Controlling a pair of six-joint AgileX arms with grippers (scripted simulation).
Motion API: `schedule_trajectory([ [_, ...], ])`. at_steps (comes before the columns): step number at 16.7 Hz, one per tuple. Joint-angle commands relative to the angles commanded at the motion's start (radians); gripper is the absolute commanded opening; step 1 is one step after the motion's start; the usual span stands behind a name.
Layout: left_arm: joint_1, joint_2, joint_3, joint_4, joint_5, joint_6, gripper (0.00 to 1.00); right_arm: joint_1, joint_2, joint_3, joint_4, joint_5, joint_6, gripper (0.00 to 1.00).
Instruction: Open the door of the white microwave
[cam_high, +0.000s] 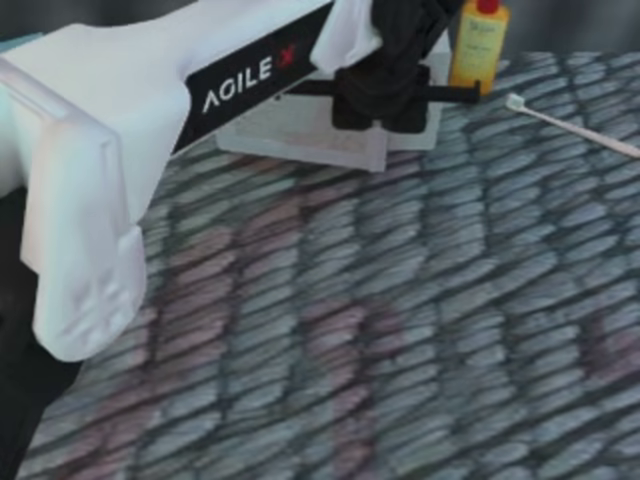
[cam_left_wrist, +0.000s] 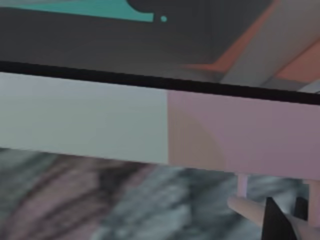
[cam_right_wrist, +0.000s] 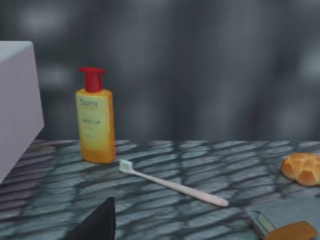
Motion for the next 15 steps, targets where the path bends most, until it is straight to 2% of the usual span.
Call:
schedule_trajectory([
  [15, 0.001, -0.009, -0.014, 0.008, 0.004, 0.006, 0.00, 0.000, 0.000, 0.000, 0.000, 0.000, 0.000, 1.00],
])
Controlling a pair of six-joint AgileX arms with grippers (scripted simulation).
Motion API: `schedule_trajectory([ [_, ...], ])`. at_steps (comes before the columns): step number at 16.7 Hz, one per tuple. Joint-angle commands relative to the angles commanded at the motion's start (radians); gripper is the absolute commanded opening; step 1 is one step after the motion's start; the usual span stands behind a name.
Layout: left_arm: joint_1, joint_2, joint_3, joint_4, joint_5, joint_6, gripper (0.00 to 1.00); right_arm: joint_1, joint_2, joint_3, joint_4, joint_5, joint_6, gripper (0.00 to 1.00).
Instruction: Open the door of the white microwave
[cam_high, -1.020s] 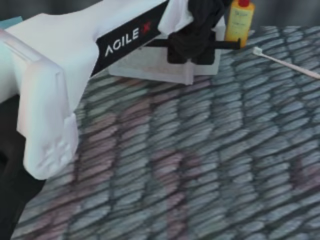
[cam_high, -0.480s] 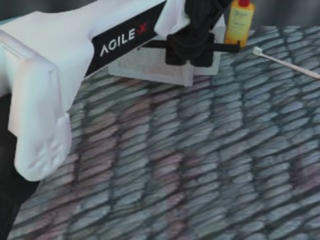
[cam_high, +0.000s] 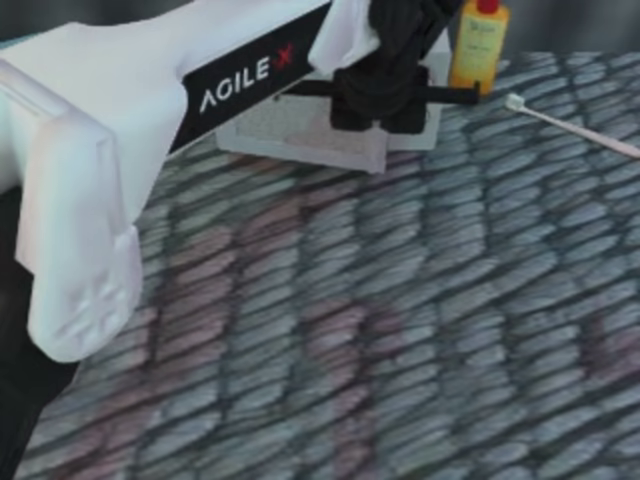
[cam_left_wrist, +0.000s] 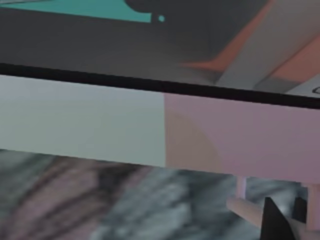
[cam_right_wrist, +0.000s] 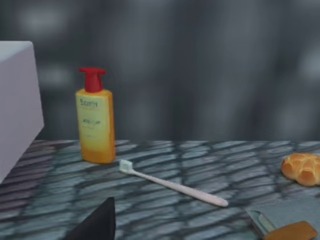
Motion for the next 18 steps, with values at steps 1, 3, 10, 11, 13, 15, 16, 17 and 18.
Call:
schedule_trajectory([
  [1, 0.000, 0.000, 0.000, 0.000, 0.000, 0.000, 0.00, 0.000, 0.000, 0.000, 0.000, 0.000, 0.000, 1.00],
  [3, 0.000, 0.000, 0.000, 0.000, 0.000, 0.000, 0.00, 0.000, 0.000, 0.000, 0.000, 0.000, 0.000, 1.00],
  [10, 0.000, 0.000, 0.000, 0.000, 0.000, 0.000, 0.00, 0.000, 0.000, 0.000, 0.000, 0.000, 0.000, 1.00],
  [11, 0.000, 0.000, 0.000, 0.000, 0.000, 0.000, 0.00, 0.000, 0.000, 0.000, 0.000, 0.000, 0.000, 1.00],
  [13, -0.007, 0.002, -0.004, 0.004, 0.006, -0.002, 0.00, 0.000, 0.000, 0.000, 0.000, 0.000, 0.000, 1.00],
  [15, -0.001, -0.023, -0.041, 0.025, 0.011, 0.015, 0.00, 0.000, 0.000, 0.000, 0.000, 0.000, 0.000, 1.00],
  [16, 0.002, -0.038, -0.068, 0.037, 0.016, 0.027, 0.00, 0.000, 0.000, 0.000, 0.000, 0.000, 0.000, 1.00],
  [17, 0.003, -0.054, -0.097, 0.051, 0.021, 0.042, 0.00, 0.000, 0.000, 0.000, 0.000, 0.000, 0.000, 1.00],
  [18, 0.004, -0.070, -0.123, 0.066, 0.026, 0.057, 0.00, 0.000, 0.000, 0.000, 0.000, 0.000, 0.000, 1.00],
])
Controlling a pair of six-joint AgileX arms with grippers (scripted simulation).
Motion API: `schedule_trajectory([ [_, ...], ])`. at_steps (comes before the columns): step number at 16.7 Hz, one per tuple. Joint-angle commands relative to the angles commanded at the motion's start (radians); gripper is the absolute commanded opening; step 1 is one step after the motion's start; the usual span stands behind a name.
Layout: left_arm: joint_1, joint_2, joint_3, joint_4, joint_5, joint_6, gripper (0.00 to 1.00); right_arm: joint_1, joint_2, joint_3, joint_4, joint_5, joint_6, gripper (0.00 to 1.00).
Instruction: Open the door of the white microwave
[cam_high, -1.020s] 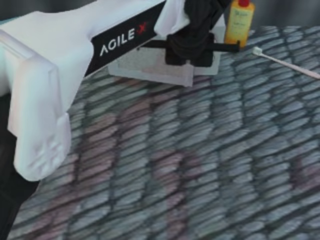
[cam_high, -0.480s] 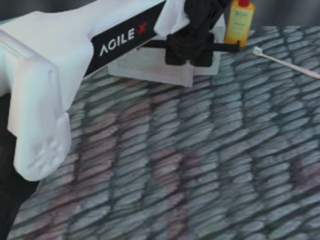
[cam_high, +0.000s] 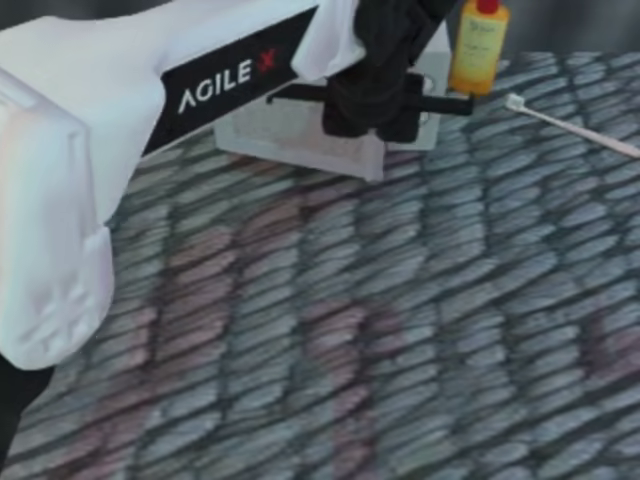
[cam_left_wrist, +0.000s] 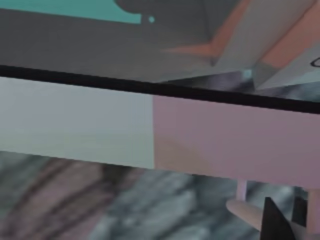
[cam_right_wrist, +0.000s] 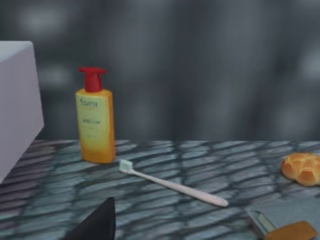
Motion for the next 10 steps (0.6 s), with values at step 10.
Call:
schedule_trajectory([
  [10, 0.002, -0.023, -0.036, 0.021, 0.010, 0.020, 0.00, 0.000, 0.000, 0.000, 0.000, 0.000, 0.000, 1.00],
])
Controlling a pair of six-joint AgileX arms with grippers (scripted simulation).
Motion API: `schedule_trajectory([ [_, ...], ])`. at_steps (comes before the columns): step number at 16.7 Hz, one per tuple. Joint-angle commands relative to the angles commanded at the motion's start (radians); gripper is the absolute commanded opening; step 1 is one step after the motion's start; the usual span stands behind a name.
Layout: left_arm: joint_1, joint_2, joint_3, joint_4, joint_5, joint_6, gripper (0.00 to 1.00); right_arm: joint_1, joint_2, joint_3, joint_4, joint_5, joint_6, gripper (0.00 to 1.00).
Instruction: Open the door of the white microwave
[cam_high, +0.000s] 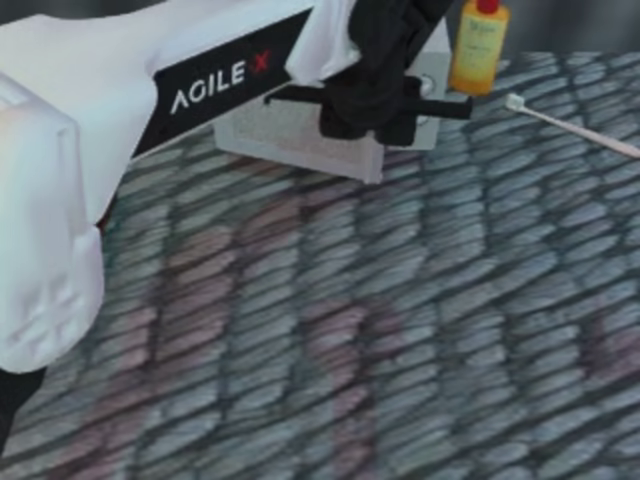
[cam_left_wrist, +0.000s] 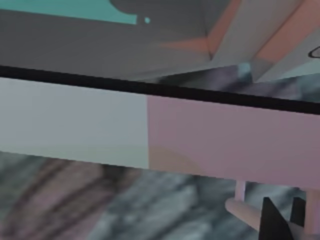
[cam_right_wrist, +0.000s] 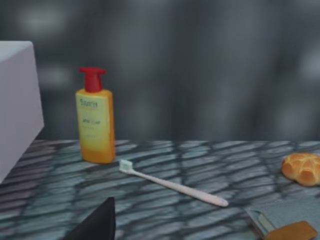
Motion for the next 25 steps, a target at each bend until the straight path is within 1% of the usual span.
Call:
schedule_trajectory([
  [17, 0.000, 0.000, 0.000, 0.000, 0.000, 0.000, 0.00, 0.000, 0.000, 0.000, 0.000, 0.000, 0.000, 1.00],
  [19, -0.007, 0.002, -0.005, 0.003, 0.006, -0.002, 0.00, 0.000, 0.000, 0.000, 0.000, 0.000, 0.000, 1.00],
  [25, 0.010, -0.083, -0.137, 0.072, 0.041, 0.081, 0.00, 0.000, 0.000, 0.000, 0.000, 0.000, 0.000, 1.00],
])
